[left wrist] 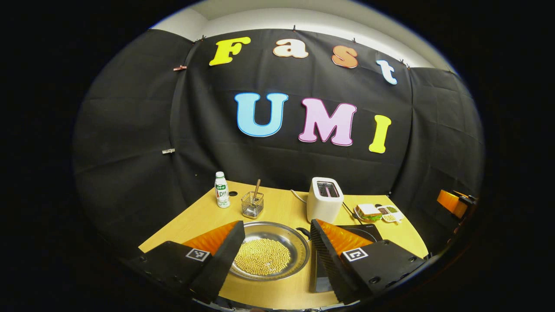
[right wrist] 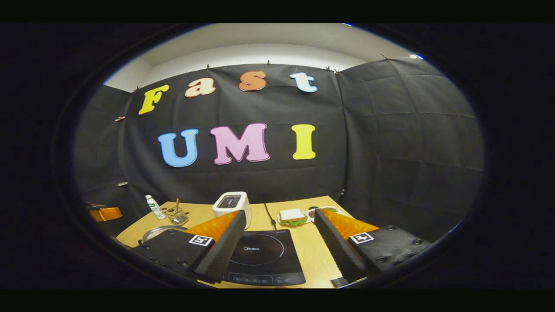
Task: First push the handle of the pot to place it horizontally, then grasp the pot with both hands and set it on the induction cooktop.
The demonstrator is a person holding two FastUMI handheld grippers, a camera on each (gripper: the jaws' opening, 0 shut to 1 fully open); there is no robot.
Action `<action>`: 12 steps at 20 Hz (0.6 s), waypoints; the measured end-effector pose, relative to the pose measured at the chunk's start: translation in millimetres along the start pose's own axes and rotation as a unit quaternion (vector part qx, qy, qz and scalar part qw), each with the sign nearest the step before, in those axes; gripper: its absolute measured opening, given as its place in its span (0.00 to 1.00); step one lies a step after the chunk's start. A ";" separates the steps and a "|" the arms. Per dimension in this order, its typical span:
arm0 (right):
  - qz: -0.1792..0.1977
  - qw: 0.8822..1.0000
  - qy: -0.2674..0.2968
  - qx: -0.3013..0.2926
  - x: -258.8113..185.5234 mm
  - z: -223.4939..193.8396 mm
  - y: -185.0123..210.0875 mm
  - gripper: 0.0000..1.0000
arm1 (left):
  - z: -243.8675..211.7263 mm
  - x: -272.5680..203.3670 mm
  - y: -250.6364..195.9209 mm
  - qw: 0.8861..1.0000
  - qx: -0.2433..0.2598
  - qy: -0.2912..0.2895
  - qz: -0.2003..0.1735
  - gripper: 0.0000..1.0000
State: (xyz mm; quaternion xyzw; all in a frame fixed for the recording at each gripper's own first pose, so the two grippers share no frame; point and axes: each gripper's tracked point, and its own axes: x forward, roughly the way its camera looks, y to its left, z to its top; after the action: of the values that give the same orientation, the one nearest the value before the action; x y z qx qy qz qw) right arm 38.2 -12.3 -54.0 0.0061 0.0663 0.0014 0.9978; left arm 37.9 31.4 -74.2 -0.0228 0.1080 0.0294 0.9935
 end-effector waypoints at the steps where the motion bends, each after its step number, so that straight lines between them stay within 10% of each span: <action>1: -0.005 1.000 -0.002 -0.007 -2.7 -1.0 2.9 0.98 | -4.9 3.5 8.2 1.000 -0.002 0.006 -0.005 0.95; 12: -0.003 0.999 -0.004 -0.038 -43.5 -15.1 66.2 0.98 | -58.0 17.3 93.7 0.996 0.002 0.079 -0.040 0.50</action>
State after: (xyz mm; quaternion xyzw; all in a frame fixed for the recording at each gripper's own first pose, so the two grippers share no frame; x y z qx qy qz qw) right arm -7.1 54.0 -62.4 -0.0319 0.0622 0.0009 0.9976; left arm 36.5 122.7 -138.2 -0.0279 0.1855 -0.0128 0.9822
